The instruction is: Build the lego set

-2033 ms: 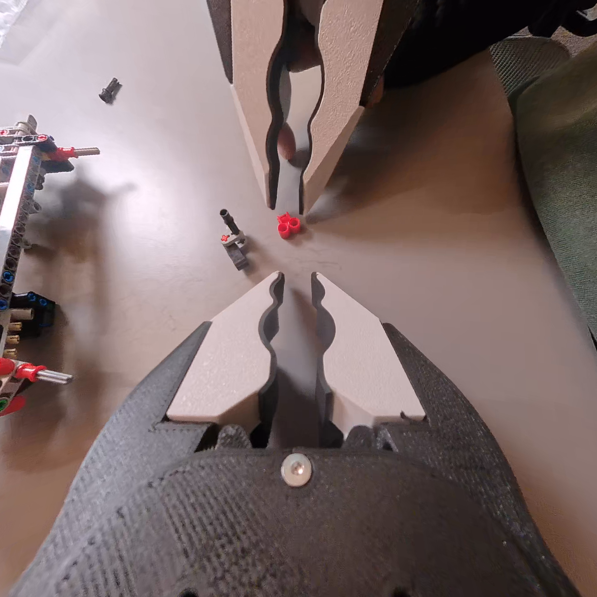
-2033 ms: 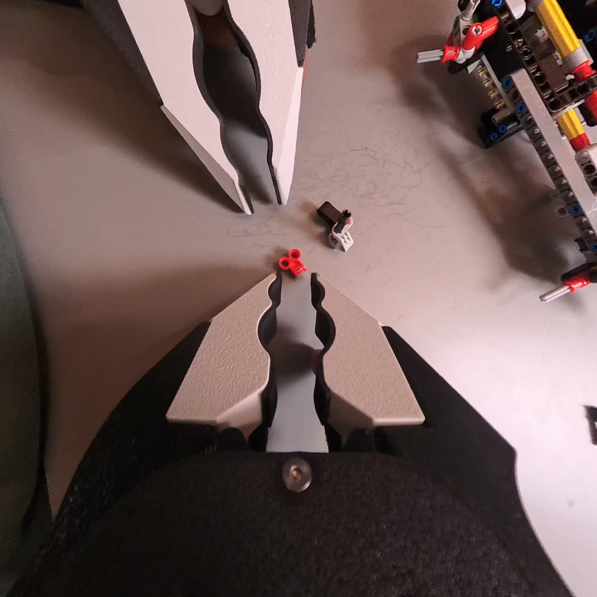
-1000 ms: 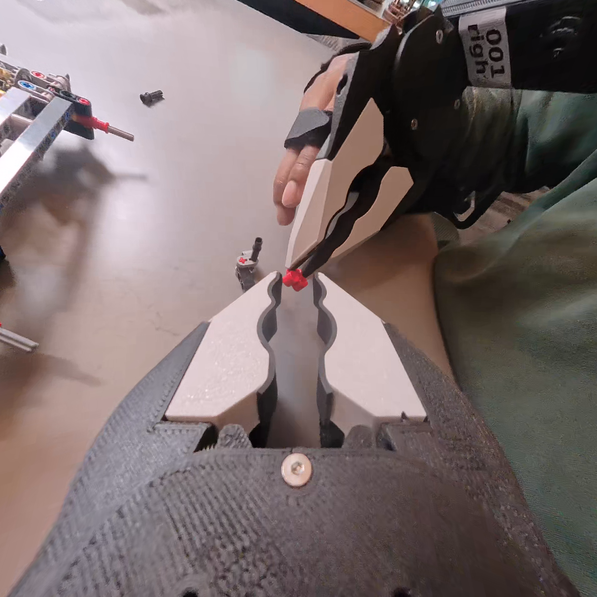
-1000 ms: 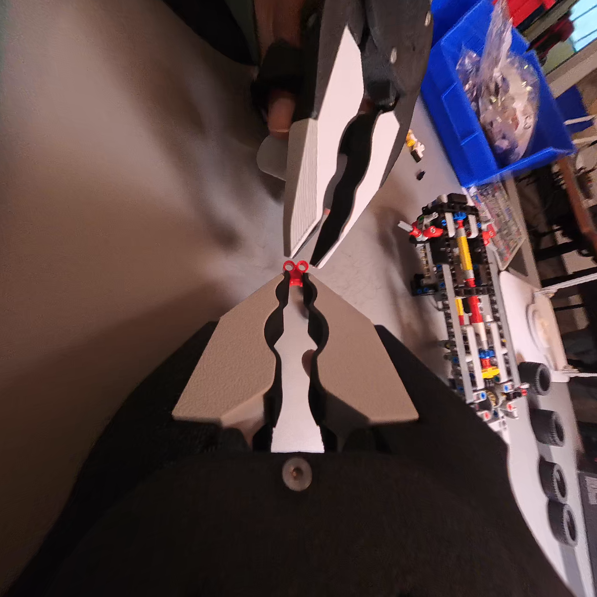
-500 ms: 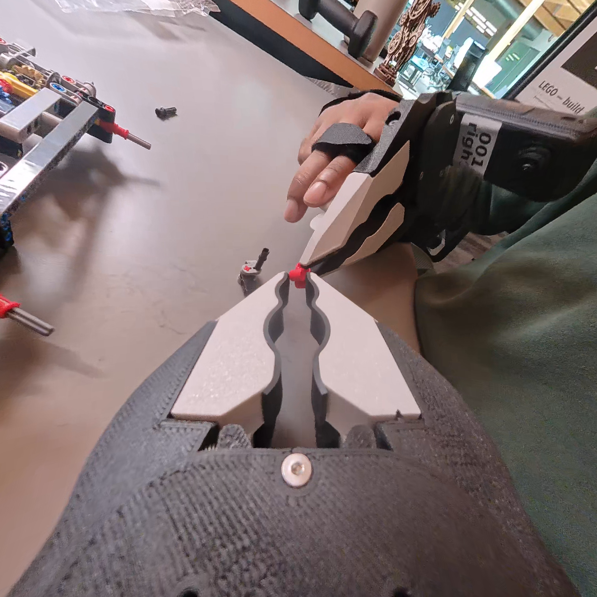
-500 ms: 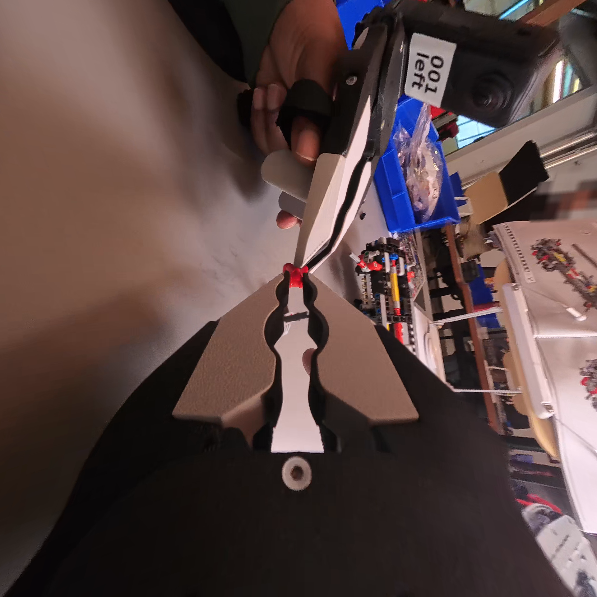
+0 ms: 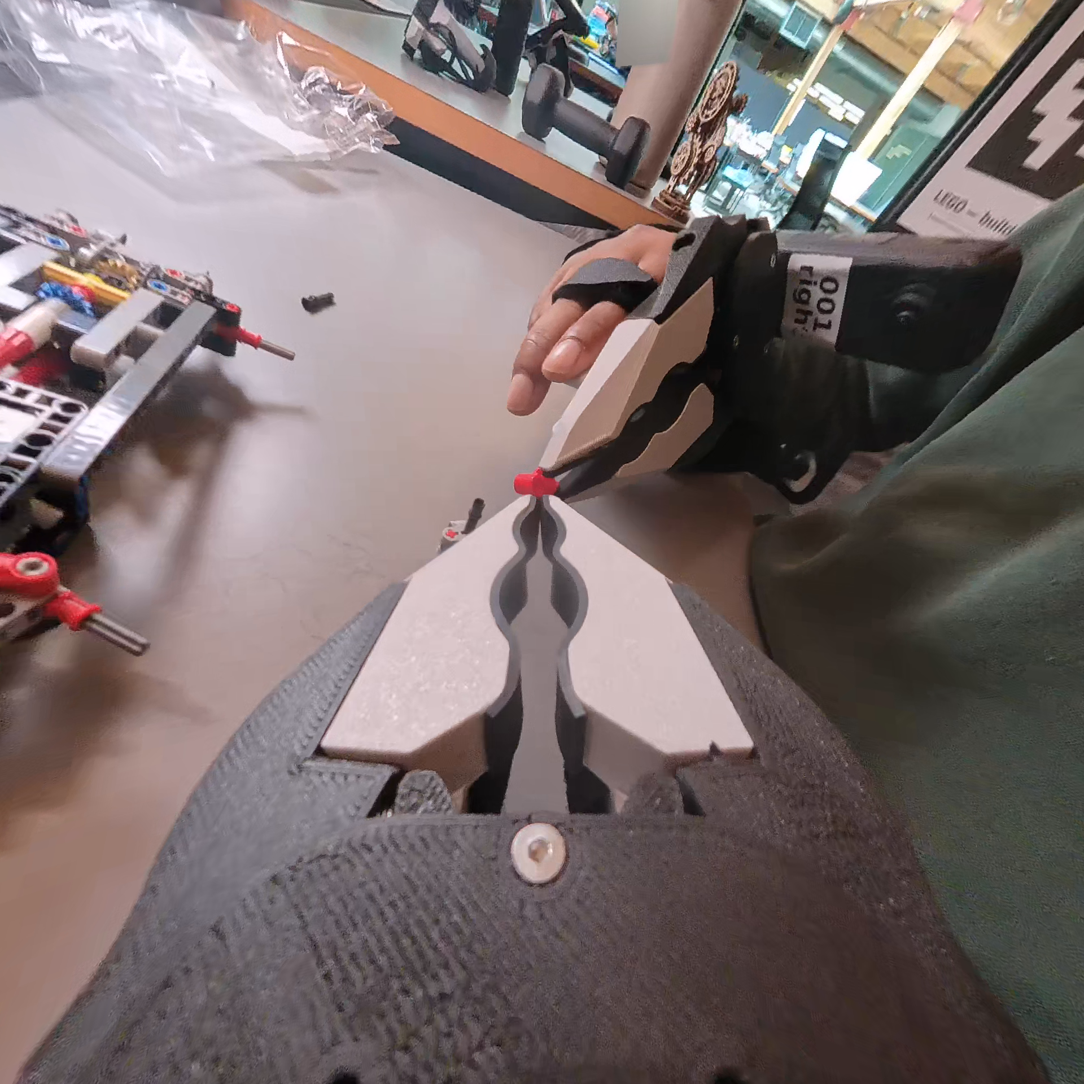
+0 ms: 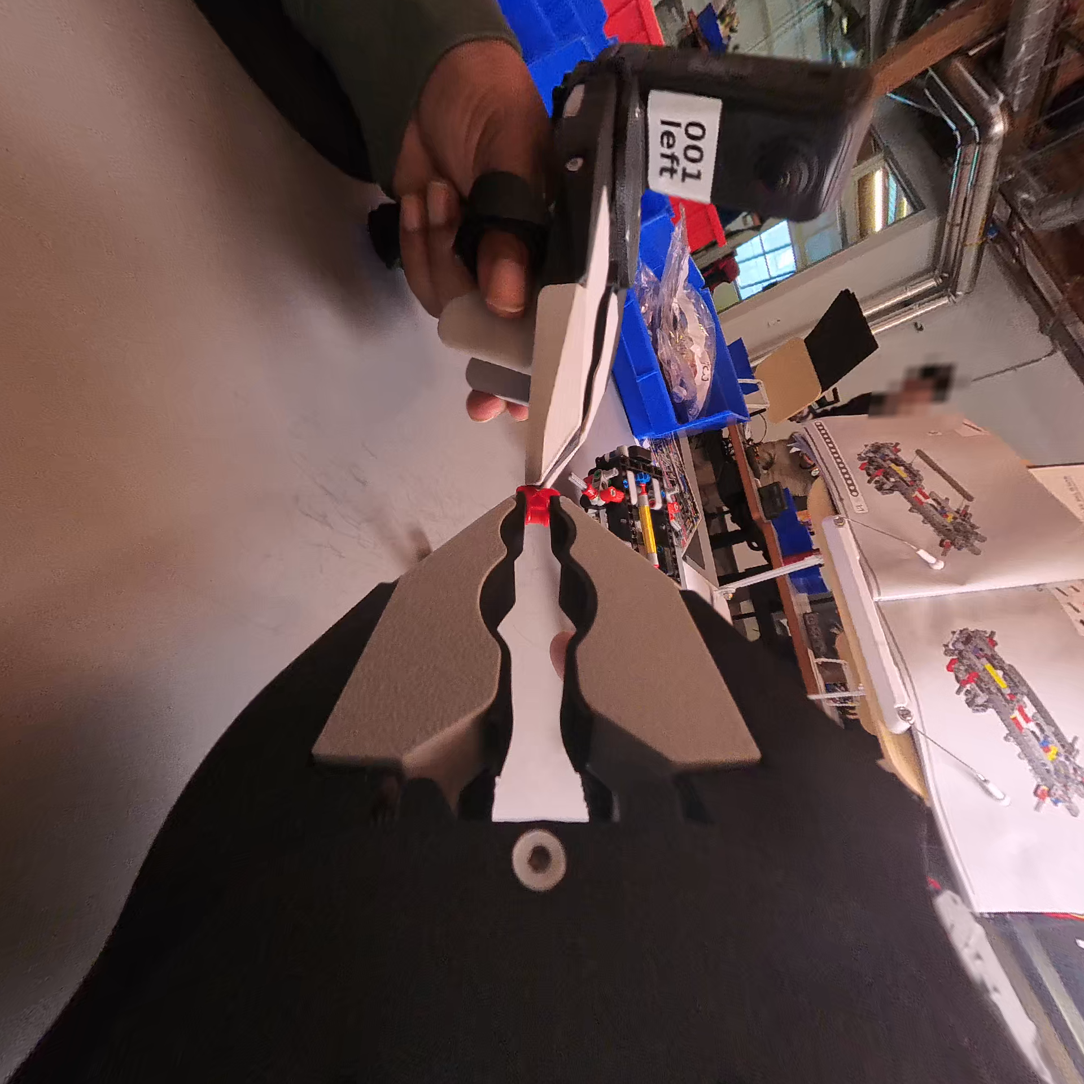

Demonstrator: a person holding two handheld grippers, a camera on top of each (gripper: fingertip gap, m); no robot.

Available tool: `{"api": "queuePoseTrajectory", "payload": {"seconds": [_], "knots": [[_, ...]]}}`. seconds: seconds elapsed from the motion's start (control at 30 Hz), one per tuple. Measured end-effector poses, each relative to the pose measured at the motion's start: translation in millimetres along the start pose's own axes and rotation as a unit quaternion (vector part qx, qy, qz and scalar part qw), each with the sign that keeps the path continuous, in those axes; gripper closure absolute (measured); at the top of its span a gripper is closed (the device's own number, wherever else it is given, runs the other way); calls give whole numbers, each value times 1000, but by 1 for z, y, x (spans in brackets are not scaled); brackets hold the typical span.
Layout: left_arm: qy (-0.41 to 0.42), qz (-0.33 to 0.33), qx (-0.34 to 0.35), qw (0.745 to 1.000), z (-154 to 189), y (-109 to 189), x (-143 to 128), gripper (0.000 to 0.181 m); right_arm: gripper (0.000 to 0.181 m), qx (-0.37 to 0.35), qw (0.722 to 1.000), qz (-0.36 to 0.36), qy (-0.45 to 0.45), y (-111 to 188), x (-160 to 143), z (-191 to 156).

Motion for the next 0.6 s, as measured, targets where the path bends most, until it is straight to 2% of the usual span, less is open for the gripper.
{"api": "queuePoseTrajectory", "payload": {"seconds": [0.13, 0.27, 0.33, 0.4, 0.47, 0.53, 0.6], "knots": [[-52, 0, 25, 998, 1, -1, 0, 181, 176, -4, 1000, 5, 5, 1, 1, 1], [-37, 4, 17, 999, 0, -1, 1, 181, 176, -14, 1000, 5, 21, 2, 2, 2], [-10, 14, 0, 1000, 1, 0, 3, 181, 177, -19, 999, 12, 25, 3, 4, 3], [20, 23, -22, 999, 2, 3, 6, 165, 176, -18, 999, 27, 28, 6, 9, 3], [44, 19, -66, 997, 9, 5, 6, 160, 176, -14, 999, 43, 26, 8, 14, 2], [55, 13, -99, 994, 17, 6, 4, 162, 176, -5, 998, 58, 27, 8, 20, -1], [50, 11, -109, 993, 21, 6, 3, 173, 176, 2, 997, 69, 26, 9, 24, -3]]}}
Point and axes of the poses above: each gripper's, where its closed fingertips meet, y back along the fingers, x out of its top, z = x × y across the jaws, the point moved 1 cm from there along y, back along the fingers, and after that the axes turned 9 degrees about x, right-handed, at the moved point
